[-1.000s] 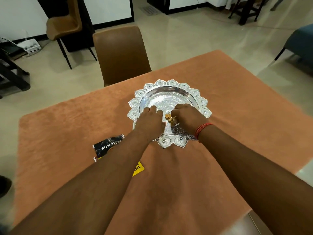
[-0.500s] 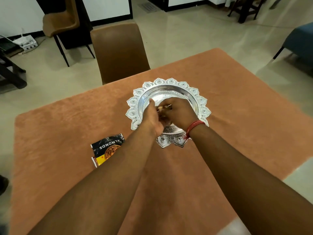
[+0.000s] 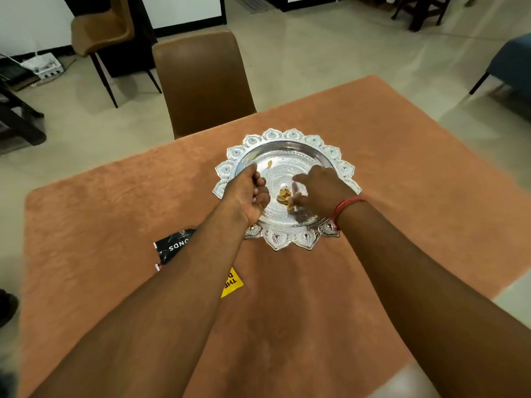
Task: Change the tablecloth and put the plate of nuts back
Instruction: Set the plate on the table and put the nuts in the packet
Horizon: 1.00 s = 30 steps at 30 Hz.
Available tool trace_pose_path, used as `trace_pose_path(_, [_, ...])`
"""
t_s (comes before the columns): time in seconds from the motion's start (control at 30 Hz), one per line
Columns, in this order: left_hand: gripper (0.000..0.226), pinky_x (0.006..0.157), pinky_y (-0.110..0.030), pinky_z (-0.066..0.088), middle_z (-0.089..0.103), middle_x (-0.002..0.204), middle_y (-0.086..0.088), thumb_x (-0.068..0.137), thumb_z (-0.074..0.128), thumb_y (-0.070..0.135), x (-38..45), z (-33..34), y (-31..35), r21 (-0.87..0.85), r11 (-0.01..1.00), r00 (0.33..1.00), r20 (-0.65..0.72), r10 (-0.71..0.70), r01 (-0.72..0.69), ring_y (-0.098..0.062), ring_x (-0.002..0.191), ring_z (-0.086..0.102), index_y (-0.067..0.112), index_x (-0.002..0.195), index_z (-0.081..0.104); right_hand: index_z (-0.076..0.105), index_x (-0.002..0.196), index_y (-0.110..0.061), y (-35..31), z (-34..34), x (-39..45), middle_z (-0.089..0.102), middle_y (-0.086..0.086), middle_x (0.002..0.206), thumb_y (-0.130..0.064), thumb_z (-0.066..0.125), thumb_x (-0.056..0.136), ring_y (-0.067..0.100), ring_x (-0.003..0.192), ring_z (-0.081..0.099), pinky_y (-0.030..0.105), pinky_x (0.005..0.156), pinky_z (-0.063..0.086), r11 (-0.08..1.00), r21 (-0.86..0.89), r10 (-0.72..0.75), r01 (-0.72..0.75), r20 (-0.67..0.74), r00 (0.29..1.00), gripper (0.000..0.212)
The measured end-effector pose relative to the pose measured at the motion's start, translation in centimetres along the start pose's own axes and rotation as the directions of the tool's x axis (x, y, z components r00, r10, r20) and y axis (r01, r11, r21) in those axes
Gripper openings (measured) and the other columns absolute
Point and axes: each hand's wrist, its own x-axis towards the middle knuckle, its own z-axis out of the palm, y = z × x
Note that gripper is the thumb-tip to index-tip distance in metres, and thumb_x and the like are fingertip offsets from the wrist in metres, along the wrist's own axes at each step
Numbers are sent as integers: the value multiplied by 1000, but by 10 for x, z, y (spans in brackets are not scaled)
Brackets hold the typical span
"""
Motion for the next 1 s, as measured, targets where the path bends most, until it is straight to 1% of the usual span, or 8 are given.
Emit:
trace_pose_path(0.07, [37, 28, -17, 18, 40, 54, 3, 102, 51, 31, 1, 0, 1, 2, 1000, 1000, -9, 0, 0, -5, 35, 23, 17, 69, 44, 46, 142, -29, -11, 10, -2, 47, 13, 134, -40, 65, 90, 37, 126, 38, 43, 99, 43, 997, -37, -62, 61, -32, 998, 56])
trace_pose_path(0.2, [38, 27, -17, 18, 41, 52, 3, 104, 48, 30, 1, 3, 3, 6, 1000, 1000, -19, 4, -4, -5, 33, 23, 16, 68, 43, 64, 115, -16, -30, 20, -10, 57, 9, 108, -11, 57, 88, 33, 104, 50, 36, 78, 48, 954, -137, -286, 265, -167, 944, 29])
trace_pose_path(0.4, [39, 29, -17, 23, 43, 55, 0, 104, 46, 26, 0, 0, 8, -35, 999, 999, -43, 4, -6, -6, 38, 28, 12, 67, 46, 63, 93, -7, -34, 18, -16, 57, 8, 92, -3, 55, 85, 30, 88, 54, 37, 70, 43, 918, -128, -395, 376, -187, 900, 11])
trace_pose_path(0.5, [40, 30, -16, 26, 45, 57, -2, 104, 44, 26, -2, -1, 7, -31, 1000, 999, -52, -4, 2, -7, 36, 32, 11, 67, 48, 63, 89, -6, -34, 16, -15, 59, 10, 91, -3, 58, 84, 31, 86, 57, 39, 70, 47, 937, -57, -350, 346, -202, 915, 8])
trace_pose_path(0.6, [41, 33, -15, 31, 49, 59, -3, 105, 42, 28, -6, -3, 5, 11, 1000, 997, -80, 8, -7, -9, 37, 37, 9, 69, 50, 71, 91, -8, -32, 10, -11, 67, 8, 92, -6, 64, 84, 24, 86, 61, 32, 72, 48, 957, 177, -178, 230, -265, 948, 10])
trace_pose_path(0.73, [43, 37, -16, 40, 52, 65, -8, 105, 38, 33, -9, 1, -1, 81, 997, 995, -103, 14, -6, -14, 49, 44, 6, 76, 53, 75, 88, -14, -40, -13, -15, 68, -7, 73, -8, 72, 83, 4, 68, 65, 10, 59, 43, 802, 575, 33, 162, -313, 949, 8])
trace_pose_path(0.9, [45, 38, -16, 43, 51, 49, -2, 105, 40, 40, -15, 4, -7, 22, 998, 998, -20, -57, 58, -11, 38, 47, 9, 74, 52, 74, 109, -12, -65, -46, -25, 73, 2, 103, -3, 62, 86, 14, 95, 66, 24, 84, 49, 891, 301, -278, 340, -233, 932, 28])
trace_pose_path(1.0, [41, 29, -14, 28, 46, 54, 0, 105, 42, 33, -17, -1, -4, -11, 994, 994, 39, -105, 106, -5, 35, 36, 12, 71, 47, 73, 110, -13, -52, -54, -27, 72, 4, 110, -9, 58, 91, 19, 100, 65, 23, 86, 45, 922, 245, -211, 299, -330, 920, 24])
